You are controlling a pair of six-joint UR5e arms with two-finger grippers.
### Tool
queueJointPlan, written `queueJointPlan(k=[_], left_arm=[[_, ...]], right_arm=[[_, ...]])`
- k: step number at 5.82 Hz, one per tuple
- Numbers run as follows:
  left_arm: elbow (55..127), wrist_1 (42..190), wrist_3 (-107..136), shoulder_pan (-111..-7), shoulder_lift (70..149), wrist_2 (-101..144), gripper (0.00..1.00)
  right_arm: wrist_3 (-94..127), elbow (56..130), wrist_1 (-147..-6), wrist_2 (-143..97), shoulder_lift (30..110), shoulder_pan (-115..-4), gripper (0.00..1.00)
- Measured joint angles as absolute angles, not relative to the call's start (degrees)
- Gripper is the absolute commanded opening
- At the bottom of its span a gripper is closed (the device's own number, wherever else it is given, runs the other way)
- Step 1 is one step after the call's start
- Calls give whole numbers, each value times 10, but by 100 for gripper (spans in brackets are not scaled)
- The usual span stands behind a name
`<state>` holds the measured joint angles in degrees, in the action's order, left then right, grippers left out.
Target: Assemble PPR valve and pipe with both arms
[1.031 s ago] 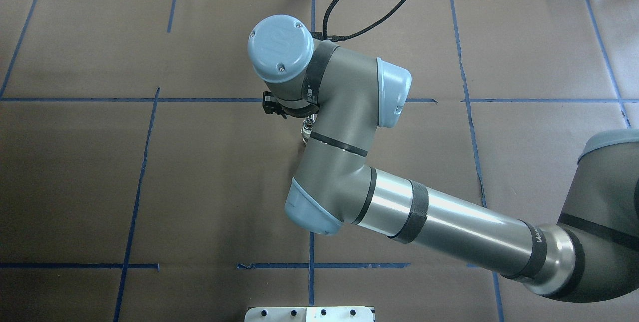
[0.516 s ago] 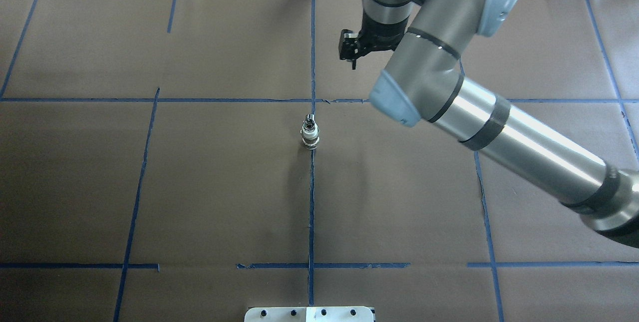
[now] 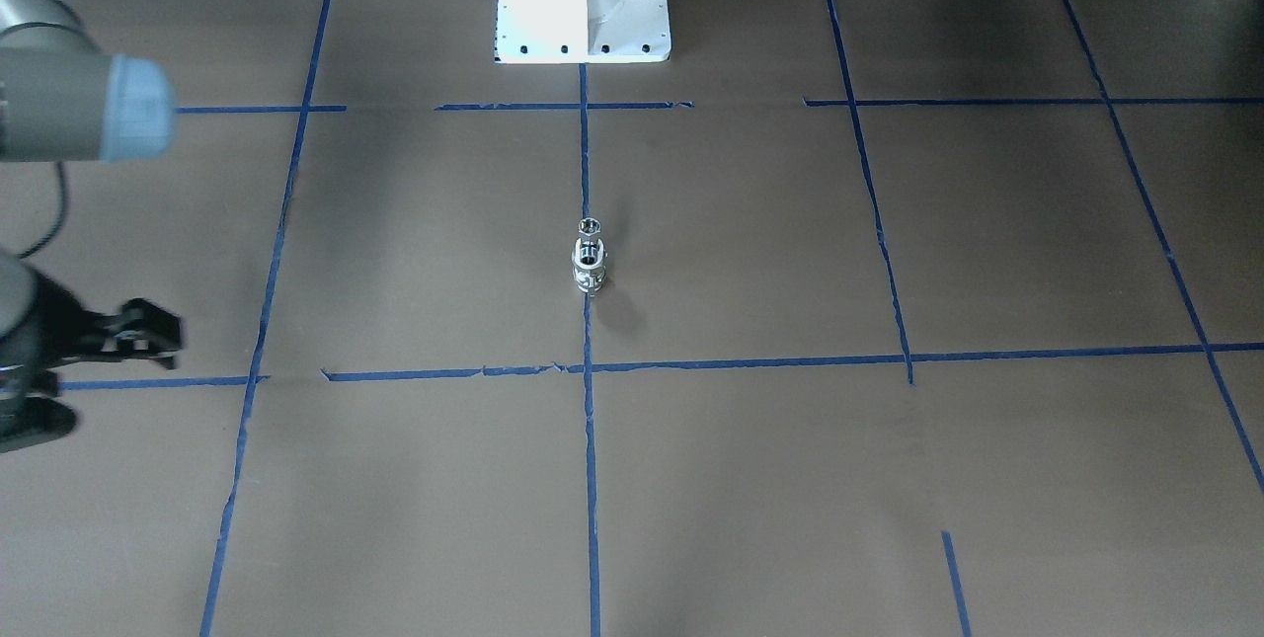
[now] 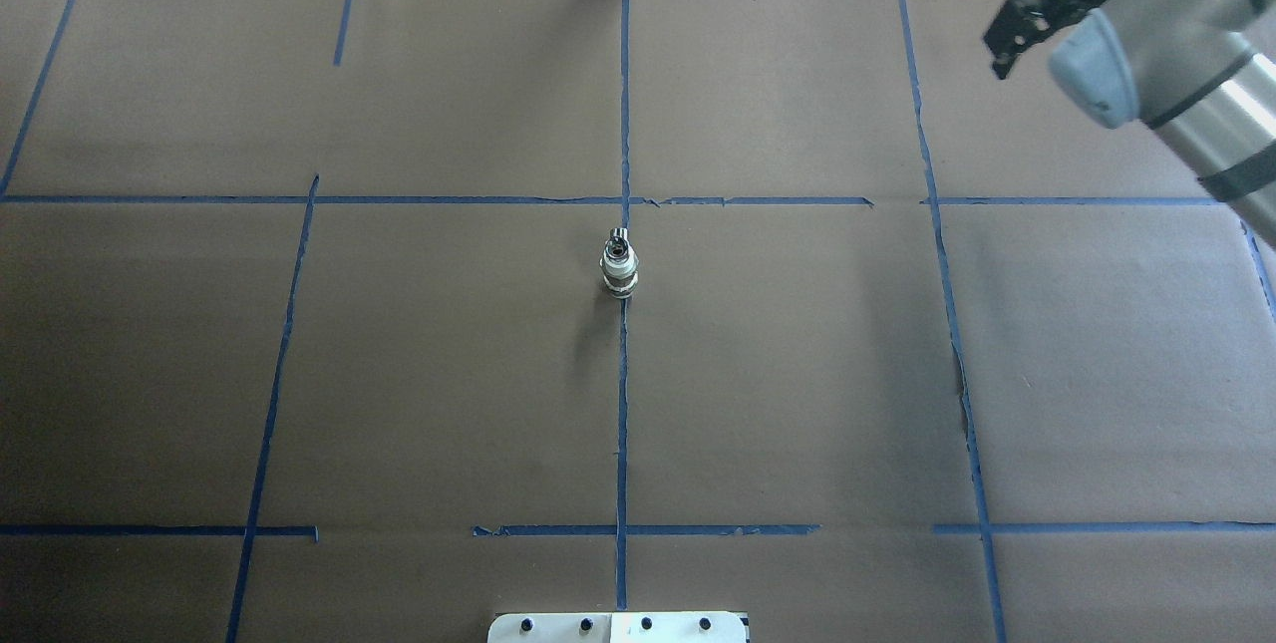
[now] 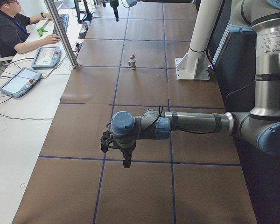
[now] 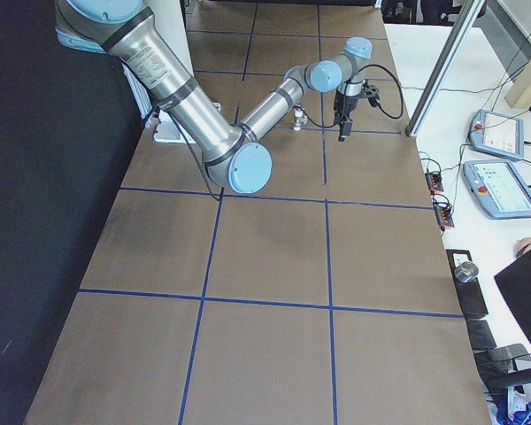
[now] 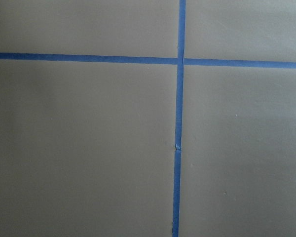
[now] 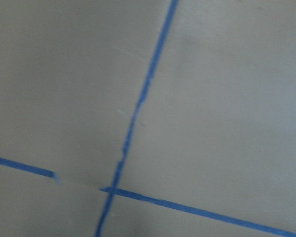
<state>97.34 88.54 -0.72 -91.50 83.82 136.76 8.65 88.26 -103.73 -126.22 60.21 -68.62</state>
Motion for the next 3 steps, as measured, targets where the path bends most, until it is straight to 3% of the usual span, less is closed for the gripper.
queueJointPlan(k=[3], left_arm=[[983, 890, -8, -914, 828, 1367, 100]], right_arm=[[-82, 990, -1032, -1265, 853, -818, 100]])
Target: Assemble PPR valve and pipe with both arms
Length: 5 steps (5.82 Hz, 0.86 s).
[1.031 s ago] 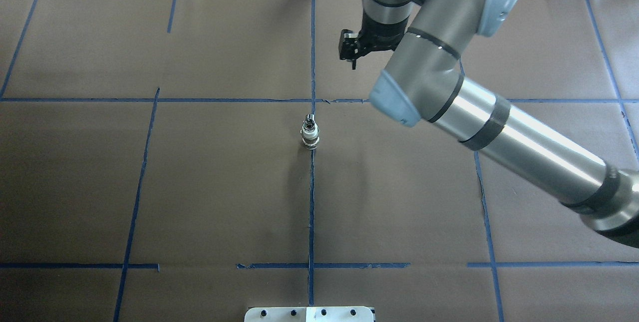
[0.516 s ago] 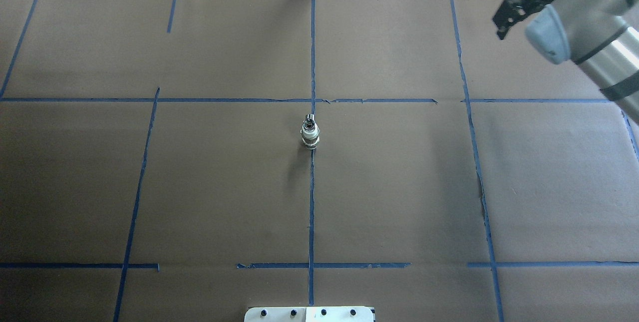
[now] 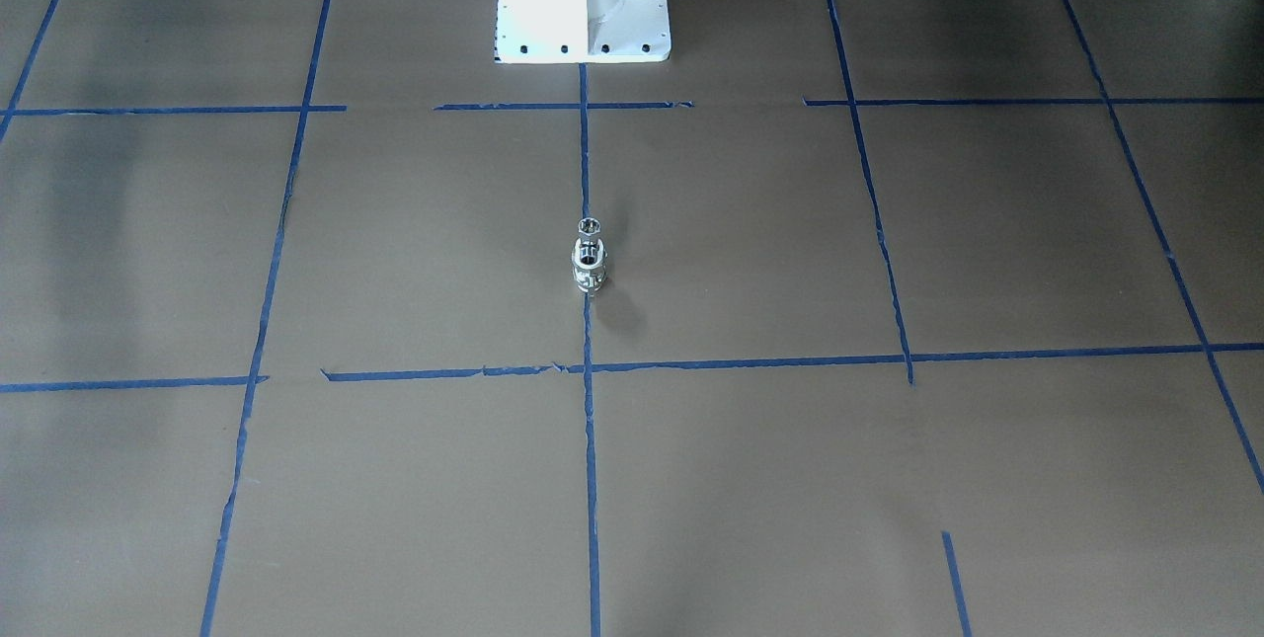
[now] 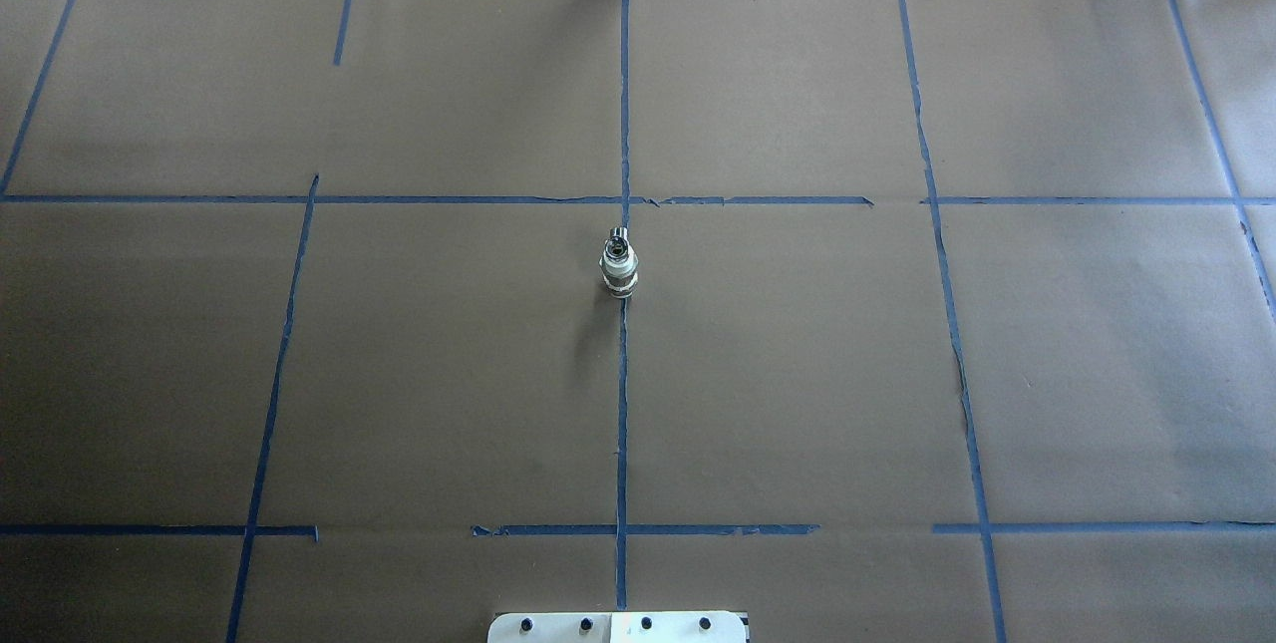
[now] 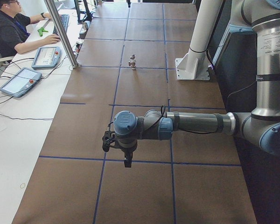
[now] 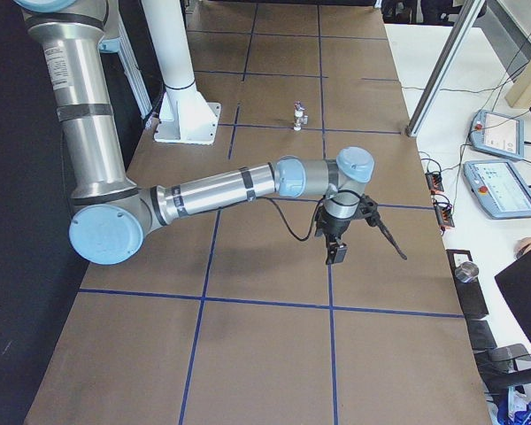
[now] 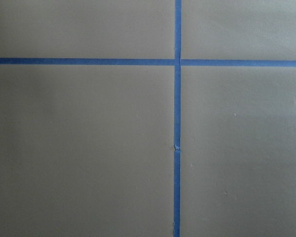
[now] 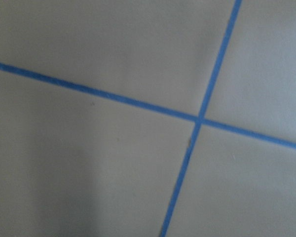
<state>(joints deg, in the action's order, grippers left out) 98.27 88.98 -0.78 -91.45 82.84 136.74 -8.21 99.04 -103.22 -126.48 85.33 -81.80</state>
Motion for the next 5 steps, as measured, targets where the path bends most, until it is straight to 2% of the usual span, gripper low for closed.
queueJointPlan(k=[2, 5], left_arm=[[983, 890, -8, -914, 828, 1366, 100], [984, 890, -8, -915, 827, 1367, 100]], right_arm=[[-99, 1047, -1025, -1266, 947, -843, 100], [-100, 1052, -1002, -1293, 987, -848, 100]])
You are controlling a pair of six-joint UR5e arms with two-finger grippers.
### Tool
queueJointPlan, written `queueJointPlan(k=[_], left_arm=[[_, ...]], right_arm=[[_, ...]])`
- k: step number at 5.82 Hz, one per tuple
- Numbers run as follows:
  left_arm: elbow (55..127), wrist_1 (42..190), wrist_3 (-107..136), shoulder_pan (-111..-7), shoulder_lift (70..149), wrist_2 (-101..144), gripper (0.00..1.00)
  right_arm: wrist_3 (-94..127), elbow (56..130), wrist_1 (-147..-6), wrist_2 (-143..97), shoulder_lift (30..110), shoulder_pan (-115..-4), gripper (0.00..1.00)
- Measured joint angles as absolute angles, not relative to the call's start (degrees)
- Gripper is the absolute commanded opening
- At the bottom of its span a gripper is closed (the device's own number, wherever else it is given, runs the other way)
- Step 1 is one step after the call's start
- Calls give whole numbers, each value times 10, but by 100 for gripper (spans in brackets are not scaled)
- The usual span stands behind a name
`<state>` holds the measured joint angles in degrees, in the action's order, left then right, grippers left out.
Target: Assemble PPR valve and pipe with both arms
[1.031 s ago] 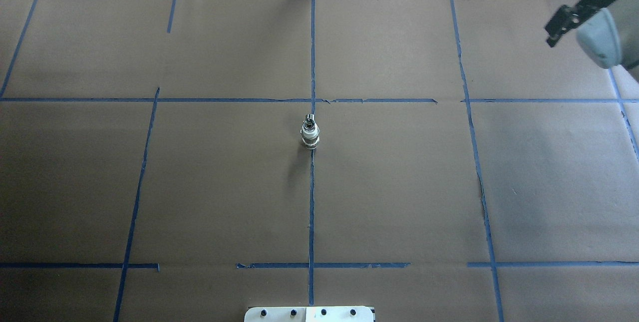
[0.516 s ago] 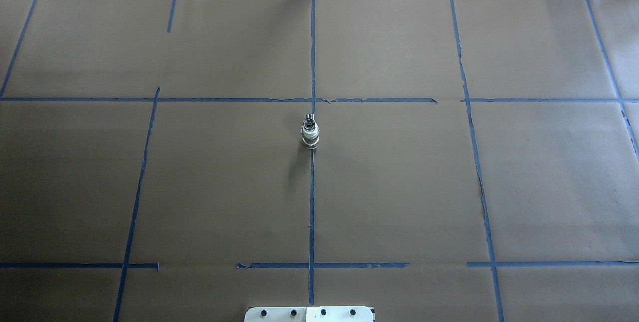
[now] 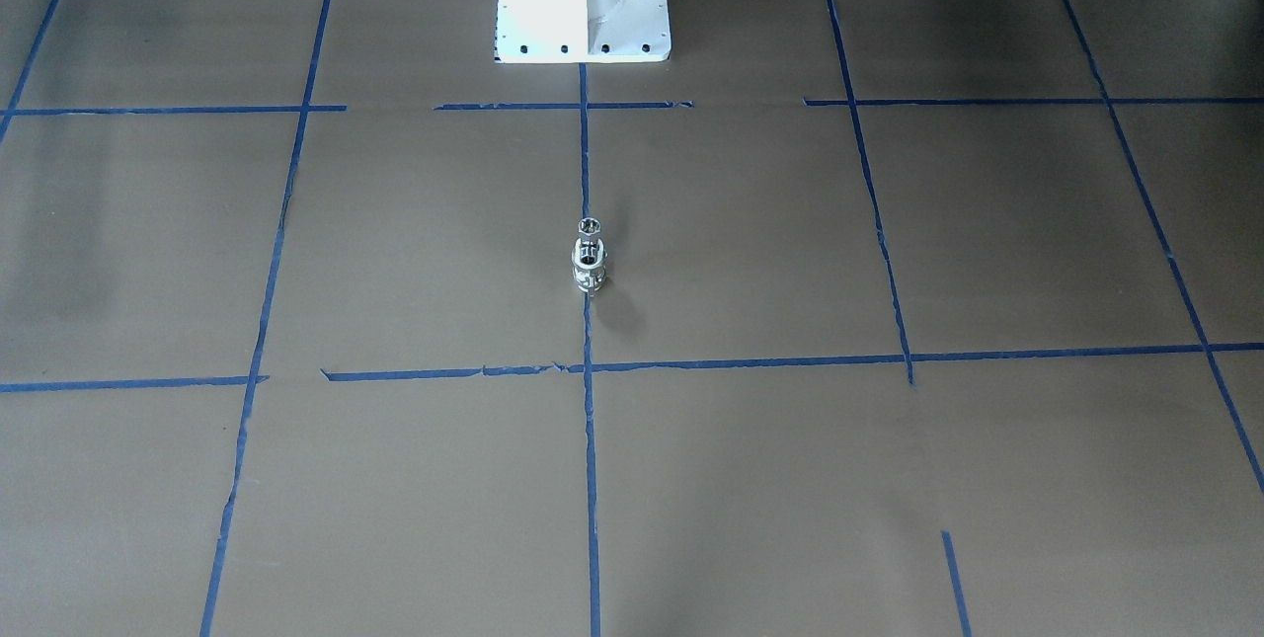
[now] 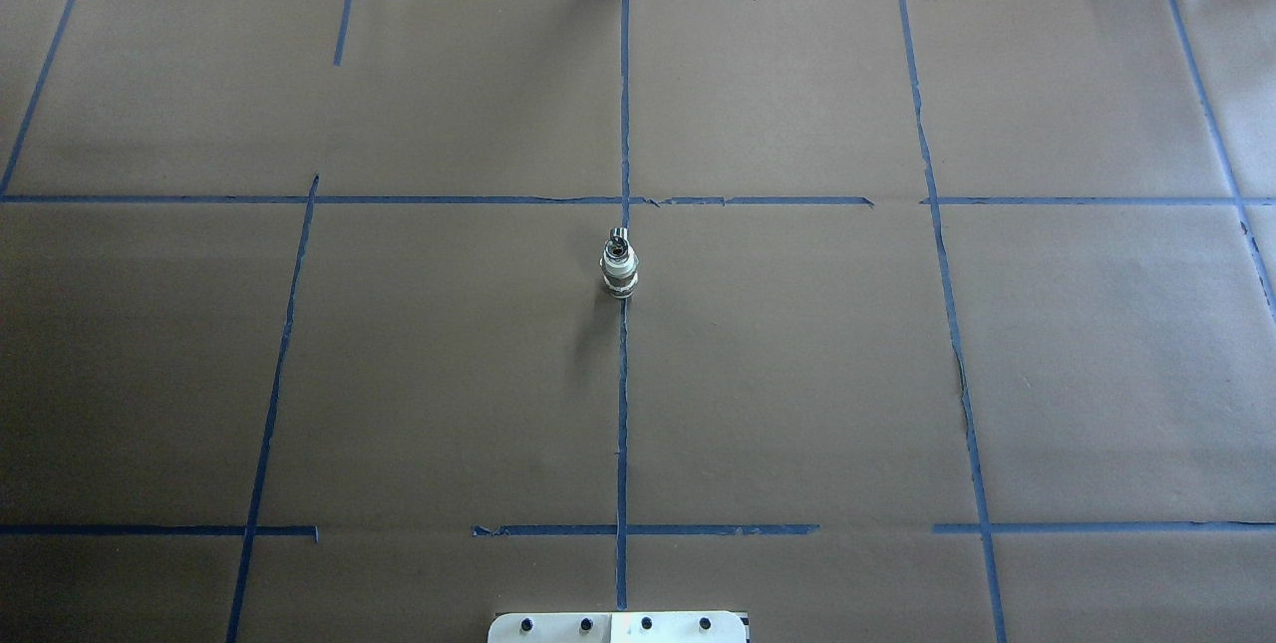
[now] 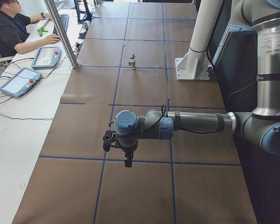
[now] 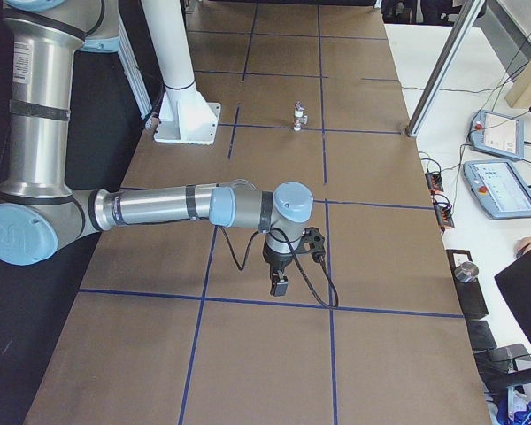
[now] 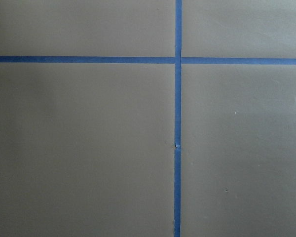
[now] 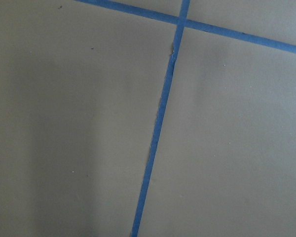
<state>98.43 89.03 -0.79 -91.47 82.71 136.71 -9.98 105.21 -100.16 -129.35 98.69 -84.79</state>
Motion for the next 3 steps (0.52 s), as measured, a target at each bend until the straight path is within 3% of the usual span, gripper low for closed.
queueJointPlan(k=[3], left_arm=[[984, 890, -8, -914, 827, 1367, 100]], right_arm=[[-99, 1054, -997, -1297, 988, -848, 100]])
